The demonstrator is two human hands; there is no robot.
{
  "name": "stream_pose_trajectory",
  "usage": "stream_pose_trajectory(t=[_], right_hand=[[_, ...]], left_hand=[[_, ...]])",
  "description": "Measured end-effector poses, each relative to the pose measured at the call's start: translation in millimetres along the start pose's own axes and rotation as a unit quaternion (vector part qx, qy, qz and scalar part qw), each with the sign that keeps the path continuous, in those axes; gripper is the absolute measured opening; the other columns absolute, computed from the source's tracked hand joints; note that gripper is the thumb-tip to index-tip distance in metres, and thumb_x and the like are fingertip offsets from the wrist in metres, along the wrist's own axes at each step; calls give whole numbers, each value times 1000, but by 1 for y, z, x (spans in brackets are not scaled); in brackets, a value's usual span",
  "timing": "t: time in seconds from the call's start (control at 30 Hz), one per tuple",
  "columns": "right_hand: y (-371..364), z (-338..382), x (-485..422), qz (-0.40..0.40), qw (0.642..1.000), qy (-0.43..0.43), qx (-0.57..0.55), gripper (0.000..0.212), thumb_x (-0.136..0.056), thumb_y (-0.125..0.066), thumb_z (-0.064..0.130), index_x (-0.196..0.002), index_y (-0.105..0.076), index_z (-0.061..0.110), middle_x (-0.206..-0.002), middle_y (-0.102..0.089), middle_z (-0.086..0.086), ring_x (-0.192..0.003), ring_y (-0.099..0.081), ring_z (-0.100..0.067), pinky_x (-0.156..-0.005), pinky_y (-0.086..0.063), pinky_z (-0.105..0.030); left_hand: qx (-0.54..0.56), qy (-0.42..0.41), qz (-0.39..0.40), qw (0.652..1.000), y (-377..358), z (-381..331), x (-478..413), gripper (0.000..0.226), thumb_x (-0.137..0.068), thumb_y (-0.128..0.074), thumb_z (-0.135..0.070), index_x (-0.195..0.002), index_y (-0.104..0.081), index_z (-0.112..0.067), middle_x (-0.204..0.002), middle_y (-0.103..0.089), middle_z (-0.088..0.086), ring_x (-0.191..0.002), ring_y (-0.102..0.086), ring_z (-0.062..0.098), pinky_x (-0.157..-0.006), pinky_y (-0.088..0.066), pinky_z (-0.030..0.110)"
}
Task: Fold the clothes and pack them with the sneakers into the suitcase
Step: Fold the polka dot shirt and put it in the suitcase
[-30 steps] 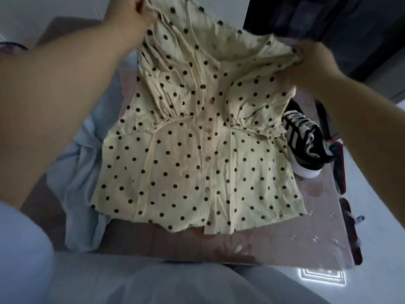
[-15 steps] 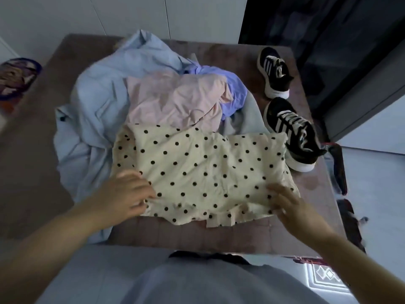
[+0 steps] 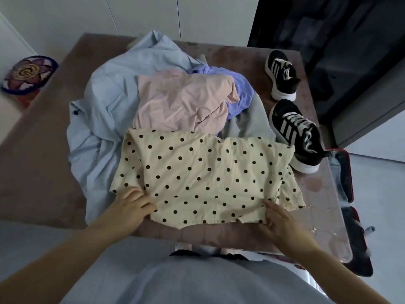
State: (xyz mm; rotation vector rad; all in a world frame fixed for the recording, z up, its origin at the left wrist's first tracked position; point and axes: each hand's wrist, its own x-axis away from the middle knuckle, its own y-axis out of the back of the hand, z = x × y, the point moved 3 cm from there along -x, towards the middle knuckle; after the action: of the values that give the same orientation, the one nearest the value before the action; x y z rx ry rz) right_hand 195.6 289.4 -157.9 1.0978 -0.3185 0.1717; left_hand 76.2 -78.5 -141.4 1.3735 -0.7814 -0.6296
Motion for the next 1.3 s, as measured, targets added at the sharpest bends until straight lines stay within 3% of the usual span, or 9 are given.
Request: stream_pose_trajectory(t=[0.1, 0.2, 0.37, 0.53, 0.7, 0.83, 0.97, 1.13, 1.3], right_hand=[[11, 8, 0, -129, 991, -14, 25, 31, -85, -46, 47, -67, -49, 22, -109, -64, 8, -95, -59, -21, -79, -44, -33], [9, 13, -5, -165, 985, -15, 57, 22, -78, -64, 35, -69, -53, 18, -75, -55, 5, -70, -56, -24, -67, -45, -36], [21, 13, -25, -127, 991, -22, 27, 13, -73, -74, 23, -75, -62, 17, -87, -56, 1, -83, -52, -22, -85, -43, -41], [90, 10, -83, -222, 974, 1, 47, 27, -81, -65, 22, -106, -60, 14, -118, -55, -8, -111, -49, -32, -98, -36, -45], [122, 2, -138, -97, 988, -76, 91, 63, -84, -62, 33, -139, -34, 19, -137, -46, -6, -133, -31, -30, -114, -11, -43], [135, 6, -145, 37, 993, -72, 90, 25, -86, -60, 39, -95, -61, 15, -88, -61, 6, -100, -56, -24, -100, -28, -39], [173, 13, -128, 53, 997, -55, 24, 28, -81, -68, 35, -78, -66, 8, -76, -62, -14, -69, -55, -24, -67, -44, -33], [200, 30, -125, -45, 991, -88, -85, 35, -79, -70, 37, -91, -65, 4, -87, -64, -21, -77, -59, -37, -79, -49, -44], [142, 75, -142, -180, 982, -39, 35, 37, -76, -61, 38, -107, -58, 18, -108, -55, -15, -100, -51, -35, -88, -38, -46]], left_hand=[[16, 19, -25, 999, 5, -1, 1, 37, -67, -38, -19, -85, -70, -25, -83, -65, -9, -88, -45, 15, -91, -33, 30], [58, 58, -104, 991, 21, 0, -10, 31, -73, -40, -20, -88, -68, -20, -84, -65, -4, -86, -47, 17, -85, -41, 34], [123, 264, -202, 935, 61, 32, -48, 40, -82, -64, -17, -120, -54, -11, -116, -55, 15, -107, -48, 35, -94, -37, 46], [243, 324, -96, 909, 70, 72, -92, 60, -80, -70, -28, -133, -45, -15, -126, -50, 15, -108, -54, 31, -95, -39, 38], [213, 340, -24, 915, 67, 83, -109, 64, -78, -72, -34, -134, -45, -18, -131, -39, 14, -116, -43, 31, -100, -35, 37], [79, 296, -14, 952, 77, 89, -114, 41, -83, -62, -45, -115, -64, -18, -123, -52, 5, -116, -37, 29, -99, -24, 35], [223, 195, -15, 955, 101, 104, -104, 52, -82, -50, -52, -102, -69, -8, -104, -67, 6, -104, -55, 28, -93, -37, 33], [472, 322, 8, 821, 111, 135, -104, 29, -98, -41, -34, -121, -55, -23, -116, -56, -7, -111, -48, 9, -94, -34, 21], [365, 359, 7, 859, 85, 146, -122, 28, -100, -36, -22, -92, -56, -4, -93, -56, 12, -92, -50, 23, -74, -32, 26]])
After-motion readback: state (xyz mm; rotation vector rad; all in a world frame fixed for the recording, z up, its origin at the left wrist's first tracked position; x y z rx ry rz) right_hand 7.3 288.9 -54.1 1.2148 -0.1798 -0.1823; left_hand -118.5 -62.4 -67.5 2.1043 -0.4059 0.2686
